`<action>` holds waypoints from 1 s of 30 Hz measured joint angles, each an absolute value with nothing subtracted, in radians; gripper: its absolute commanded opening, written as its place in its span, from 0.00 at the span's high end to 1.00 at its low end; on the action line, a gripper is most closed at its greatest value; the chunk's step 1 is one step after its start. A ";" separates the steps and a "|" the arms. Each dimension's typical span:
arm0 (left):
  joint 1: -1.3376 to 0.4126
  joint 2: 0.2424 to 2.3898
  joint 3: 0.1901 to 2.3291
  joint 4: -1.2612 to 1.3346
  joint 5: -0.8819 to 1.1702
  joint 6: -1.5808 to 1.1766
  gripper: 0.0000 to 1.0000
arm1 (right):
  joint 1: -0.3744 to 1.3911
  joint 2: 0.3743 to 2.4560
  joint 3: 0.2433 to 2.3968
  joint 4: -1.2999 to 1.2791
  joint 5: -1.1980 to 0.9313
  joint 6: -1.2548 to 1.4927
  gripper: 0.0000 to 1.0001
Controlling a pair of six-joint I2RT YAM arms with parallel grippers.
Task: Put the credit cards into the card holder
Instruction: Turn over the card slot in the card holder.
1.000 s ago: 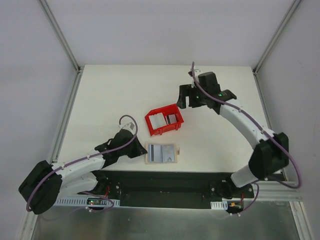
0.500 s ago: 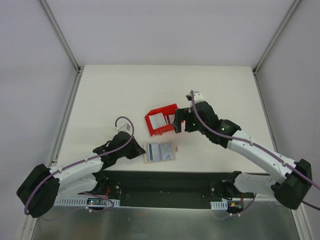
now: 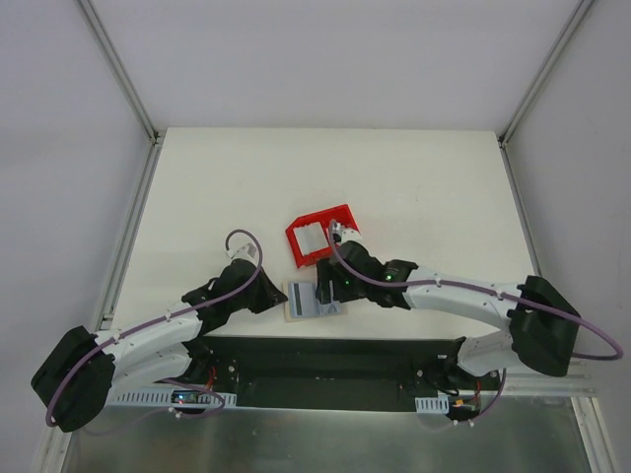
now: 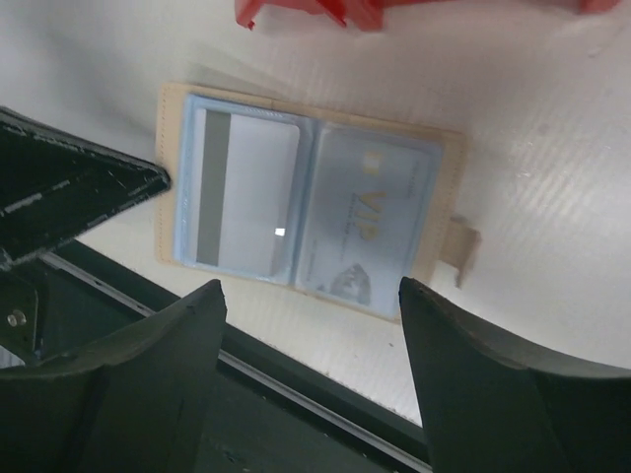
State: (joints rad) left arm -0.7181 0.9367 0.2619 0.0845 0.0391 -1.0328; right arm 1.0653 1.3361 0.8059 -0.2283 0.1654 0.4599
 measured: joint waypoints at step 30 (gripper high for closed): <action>-0.718 0.896 0.262 0.085 0.040 -1.040 1.00 | 1.155 1.699 1.079 -0.275 0.138 0.427 0.25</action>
